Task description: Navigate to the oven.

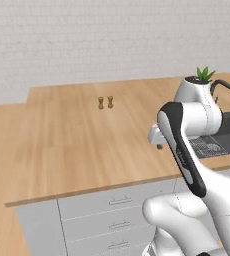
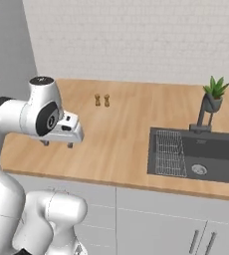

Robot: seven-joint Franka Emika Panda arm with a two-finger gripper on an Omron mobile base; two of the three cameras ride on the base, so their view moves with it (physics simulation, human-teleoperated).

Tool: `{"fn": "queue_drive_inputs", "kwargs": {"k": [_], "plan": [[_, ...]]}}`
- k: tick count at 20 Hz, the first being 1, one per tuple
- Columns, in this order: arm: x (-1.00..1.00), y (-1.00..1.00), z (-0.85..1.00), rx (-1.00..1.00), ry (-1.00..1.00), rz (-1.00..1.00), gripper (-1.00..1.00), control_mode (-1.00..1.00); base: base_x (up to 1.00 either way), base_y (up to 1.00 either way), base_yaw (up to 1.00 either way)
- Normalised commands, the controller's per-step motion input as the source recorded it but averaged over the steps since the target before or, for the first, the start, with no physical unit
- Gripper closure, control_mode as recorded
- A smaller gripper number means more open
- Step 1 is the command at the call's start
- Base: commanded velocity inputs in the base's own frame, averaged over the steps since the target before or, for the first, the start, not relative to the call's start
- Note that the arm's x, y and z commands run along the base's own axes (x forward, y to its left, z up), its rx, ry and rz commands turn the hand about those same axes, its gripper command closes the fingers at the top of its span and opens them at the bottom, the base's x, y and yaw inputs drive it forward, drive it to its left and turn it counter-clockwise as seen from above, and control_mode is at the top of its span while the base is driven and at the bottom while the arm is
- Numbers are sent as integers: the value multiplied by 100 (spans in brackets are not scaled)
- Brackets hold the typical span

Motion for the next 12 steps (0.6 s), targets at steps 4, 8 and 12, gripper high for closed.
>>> {"fn": "queue_drive_inputs", "kwargs": {"k": [4, 8, 12], "plan": [[0, 0, 0, 0, 0, 0, -100, 100, -86, -45, -29], [0, 0, 0, 0, 0, 0, -100, 100, -76, -53, -32], [0, 0, 0, 0, 0, 0, -100, 100, -30, -33, -53]]}}
